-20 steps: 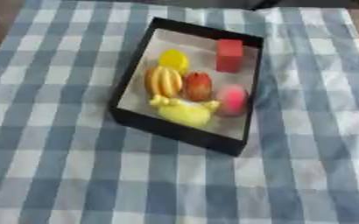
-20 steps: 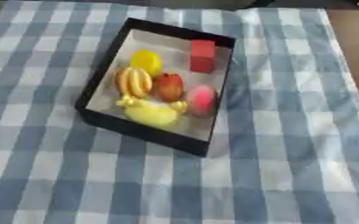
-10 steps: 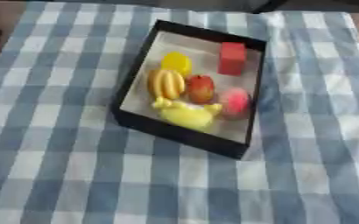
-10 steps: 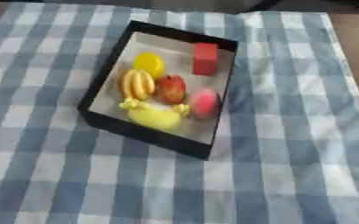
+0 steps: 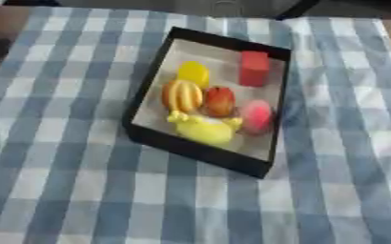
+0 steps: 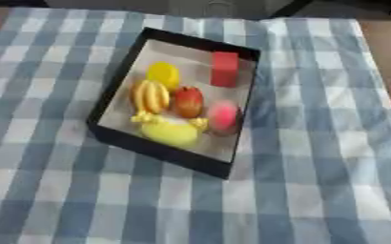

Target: Pick up objects on the table and place them in the box.

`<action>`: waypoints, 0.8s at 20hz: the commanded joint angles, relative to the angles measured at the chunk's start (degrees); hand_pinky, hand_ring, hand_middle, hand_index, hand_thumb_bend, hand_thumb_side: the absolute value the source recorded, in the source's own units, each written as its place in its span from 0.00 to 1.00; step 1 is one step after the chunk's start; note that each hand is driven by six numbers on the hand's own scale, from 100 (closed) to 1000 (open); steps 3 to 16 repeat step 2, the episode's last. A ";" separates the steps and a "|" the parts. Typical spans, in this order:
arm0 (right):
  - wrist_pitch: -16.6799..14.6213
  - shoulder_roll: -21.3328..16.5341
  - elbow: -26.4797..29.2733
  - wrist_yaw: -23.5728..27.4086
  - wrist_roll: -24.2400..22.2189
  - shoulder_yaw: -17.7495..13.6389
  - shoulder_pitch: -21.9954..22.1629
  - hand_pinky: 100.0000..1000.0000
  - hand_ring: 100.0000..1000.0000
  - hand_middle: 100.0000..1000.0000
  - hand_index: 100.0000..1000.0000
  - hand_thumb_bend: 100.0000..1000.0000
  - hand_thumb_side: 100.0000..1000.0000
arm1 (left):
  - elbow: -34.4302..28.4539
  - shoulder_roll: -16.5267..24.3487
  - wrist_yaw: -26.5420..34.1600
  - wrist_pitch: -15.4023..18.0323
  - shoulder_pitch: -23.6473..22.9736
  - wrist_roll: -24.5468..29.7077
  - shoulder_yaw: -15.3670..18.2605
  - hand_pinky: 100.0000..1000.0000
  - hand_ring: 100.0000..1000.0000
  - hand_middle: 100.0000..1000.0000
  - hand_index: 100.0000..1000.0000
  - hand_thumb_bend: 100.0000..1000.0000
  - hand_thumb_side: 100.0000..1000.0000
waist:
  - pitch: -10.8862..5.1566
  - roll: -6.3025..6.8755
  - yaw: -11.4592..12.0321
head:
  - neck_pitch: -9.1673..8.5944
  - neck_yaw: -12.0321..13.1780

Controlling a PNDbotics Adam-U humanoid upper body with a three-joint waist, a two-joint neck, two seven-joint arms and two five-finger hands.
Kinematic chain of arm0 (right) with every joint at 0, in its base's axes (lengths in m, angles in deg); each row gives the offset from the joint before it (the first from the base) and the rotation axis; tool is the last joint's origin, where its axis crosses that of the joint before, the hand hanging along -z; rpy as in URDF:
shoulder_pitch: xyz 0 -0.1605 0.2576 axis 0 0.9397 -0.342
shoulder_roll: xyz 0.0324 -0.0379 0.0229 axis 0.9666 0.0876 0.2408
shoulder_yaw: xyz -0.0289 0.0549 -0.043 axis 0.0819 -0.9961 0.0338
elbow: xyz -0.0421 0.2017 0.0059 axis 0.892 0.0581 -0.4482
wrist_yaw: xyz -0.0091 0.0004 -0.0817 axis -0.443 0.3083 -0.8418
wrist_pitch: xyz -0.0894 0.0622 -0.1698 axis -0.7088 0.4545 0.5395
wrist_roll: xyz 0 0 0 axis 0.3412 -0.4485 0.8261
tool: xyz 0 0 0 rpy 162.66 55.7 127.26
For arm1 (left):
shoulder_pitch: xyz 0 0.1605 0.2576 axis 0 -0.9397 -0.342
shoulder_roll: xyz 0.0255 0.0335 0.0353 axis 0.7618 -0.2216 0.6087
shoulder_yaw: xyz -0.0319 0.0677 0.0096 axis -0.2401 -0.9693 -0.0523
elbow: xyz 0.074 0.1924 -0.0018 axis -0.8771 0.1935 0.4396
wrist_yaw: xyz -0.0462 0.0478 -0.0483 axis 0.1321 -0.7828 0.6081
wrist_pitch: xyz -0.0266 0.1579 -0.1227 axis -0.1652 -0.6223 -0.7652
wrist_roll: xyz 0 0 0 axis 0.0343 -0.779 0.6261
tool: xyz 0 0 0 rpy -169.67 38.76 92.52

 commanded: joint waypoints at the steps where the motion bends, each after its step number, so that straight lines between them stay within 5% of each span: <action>1: -0.13 -0.44 -0.01 -1.17 -0.26 -0.80 -0.84 0.78 0.83 0.60 0.76 0.00 0.58 | -1.39 0.53 -0.83 0.46 0.62 0.21 0.54 0.81 0.64 0.77 0.82 0.08 0.83 | -0.17 -0.72 0.12 | -0.79 -0.09; 16: -0.13 -0.33 -0.03 -1.28 -0.31 -0.79 -0.90 0.78 0.83 0.60 0.76 0.00 0.58 | -1.49 0.44 -0.87 0.56 0.61 0.28 0.51 0.81 0.64 0.77 0.82 0.03 0.80 | -0.11 -0.75 0.15 | -0.75 -0.07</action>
